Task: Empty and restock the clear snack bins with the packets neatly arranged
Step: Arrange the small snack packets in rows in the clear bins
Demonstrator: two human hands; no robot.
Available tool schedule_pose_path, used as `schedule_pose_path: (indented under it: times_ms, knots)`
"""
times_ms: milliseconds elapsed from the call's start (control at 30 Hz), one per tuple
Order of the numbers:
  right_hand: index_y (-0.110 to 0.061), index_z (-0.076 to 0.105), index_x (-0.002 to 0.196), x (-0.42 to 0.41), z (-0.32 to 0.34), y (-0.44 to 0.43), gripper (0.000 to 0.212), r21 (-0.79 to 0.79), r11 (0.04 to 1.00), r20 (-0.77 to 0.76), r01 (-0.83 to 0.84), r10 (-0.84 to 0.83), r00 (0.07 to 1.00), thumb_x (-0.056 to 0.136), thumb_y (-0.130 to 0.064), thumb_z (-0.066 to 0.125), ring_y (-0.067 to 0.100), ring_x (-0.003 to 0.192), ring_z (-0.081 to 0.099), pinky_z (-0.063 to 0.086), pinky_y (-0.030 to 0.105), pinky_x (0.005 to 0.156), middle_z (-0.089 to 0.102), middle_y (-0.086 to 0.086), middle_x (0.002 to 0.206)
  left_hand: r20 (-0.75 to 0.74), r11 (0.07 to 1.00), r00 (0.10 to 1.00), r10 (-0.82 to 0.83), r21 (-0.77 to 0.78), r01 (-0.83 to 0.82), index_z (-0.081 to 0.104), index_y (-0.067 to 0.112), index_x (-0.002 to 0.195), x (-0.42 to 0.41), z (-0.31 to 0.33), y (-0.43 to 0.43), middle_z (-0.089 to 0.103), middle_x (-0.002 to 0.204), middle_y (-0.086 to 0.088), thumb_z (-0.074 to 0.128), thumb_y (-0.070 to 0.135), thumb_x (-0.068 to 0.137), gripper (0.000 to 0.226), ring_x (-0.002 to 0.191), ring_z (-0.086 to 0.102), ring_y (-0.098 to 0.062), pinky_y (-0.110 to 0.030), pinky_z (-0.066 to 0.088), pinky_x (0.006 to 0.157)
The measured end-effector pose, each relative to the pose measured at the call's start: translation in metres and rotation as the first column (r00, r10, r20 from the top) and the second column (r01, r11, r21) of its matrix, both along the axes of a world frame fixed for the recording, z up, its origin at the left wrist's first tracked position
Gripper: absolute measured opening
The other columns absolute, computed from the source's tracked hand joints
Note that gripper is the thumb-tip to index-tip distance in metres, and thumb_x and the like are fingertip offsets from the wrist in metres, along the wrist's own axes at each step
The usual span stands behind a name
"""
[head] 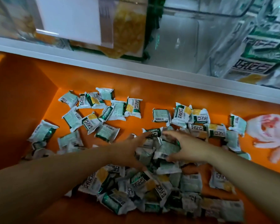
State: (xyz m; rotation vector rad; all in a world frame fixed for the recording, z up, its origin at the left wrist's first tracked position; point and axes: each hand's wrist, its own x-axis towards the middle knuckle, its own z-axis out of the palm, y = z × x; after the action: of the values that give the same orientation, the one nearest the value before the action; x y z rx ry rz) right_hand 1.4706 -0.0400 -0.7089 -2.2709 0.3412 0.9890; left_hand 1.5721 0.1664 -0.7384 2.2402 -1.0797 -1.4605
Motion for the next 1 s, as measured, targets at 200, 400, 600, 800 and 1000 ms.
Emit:
schedule_pose_path:
  times_ms: [200, 400, 600, 800, 1000]
  knots:
    - [-0.048, 0.028, 0.141, -0.009, 0.002, -0.018, 0.085, -0.066, 0.995, -0.028, -0.073, 0.071, 0.997, 0.072, -0.048, 0.077, 0.012, 0.113, 0.040, 0.040, 0.023, 0.084, 0.025, -0.006, 0.140, -0.012, 0.964, 0.981, 0.194, -0.183, -0.193, -0.011, 0.043, 0.148, 0.000, -0.003, 0.001, 0.056, 0.111, -0.012, 0.079, 0.036, 0.076, 0.116, 0.077, 0.063, -0.008, -0.013, 0.043, 0.053]
    - [-0.039, 0.023, 0.147, 0.011, 0.001, -0.011, 0.093, -0.098, 0.978, 0.017, -0.183, 0.186, 0.982, 0.073, -0.043, 0.078, 0.019, 0.139, 0.022, 0.027, 0.036, 0.114, 0.013, -0.012, 0.154, -0.004, 0.986, 0.995, 0.096, -0.139, -0.096, 0.002, 0.043, 0.149, 0.015, 0.005, 0.003, 0.042, 0.143, 0.004, 0.079, 0.039, 0.074, 0.107, 0.121, 0.052, -0.017, -0.035, 0.050, 0.094]
    - [-0.031, 0.013, 0.152, 0.035, -0.003, -0.005, 0.105, -0.034, 0.941, -0.139, -0.337, 0.330, 0.934, 0.071, -0.043, 0.080, 0.021, 0.140, 0.025, 0.029, 0.033, 0.112, 0.017, -0.004, 0.157, -0.026, 0.982, 0.994, 0.103, -0.158, -0.105, 0.038, 0.036, 0.141, 0.019, -0.007, 0.003, 0.047, 0.140, 0.005, 0.079, 0.042, 0.073, 0.079, 0.125, 0.047, -0.011, -0.034, 0.048, 0.099]
    - [-0.029, 0.010, 0.152, 0.030, -0.009, 0.003, 0.109, -0.058, 0.928, -0.156, -0.368, 0.356, 0.922, 0.070, -0.045, 0.079, 0.021, 0.135, 0.027, 0.033, 0.032, 0.107, 0.023, -0.001, 0.148, 0.108, 0.953, 0.994, 0.034, -0.302, 0.000, 0.027, 0.050, 0.135, 0.007, -0.014, 0.006, 0.037, 0.134, 0.009, 0.074, 0.038, 0.080, 0.073, 0.118, 0.043, -0.011, -0.023, 0.041, 0.088]
    - [-0.032, 0.017, 0.149, 0.013, -0.008, 0.000, 0.099, 0.039, 0.942, -0.088, -0.335, 0.337, 0.937, 0.073, -0.041, 0.080, 0.017, 0.136, 0.032, 0.034, 0.032, 0.110, 0.020, -0.010, 0.154, 0.360, 0.875, 0.900, -0.244, -0.319, 0.365, 0.022, 0.046, 0.134, 0.014, -0.011, 0.011, 0.025, 0.149, 0.002, 0.065, 0.034, 0.090, 0.063, 0.115, 0.055, -0.025, -0.041, 0.052, 0.085]
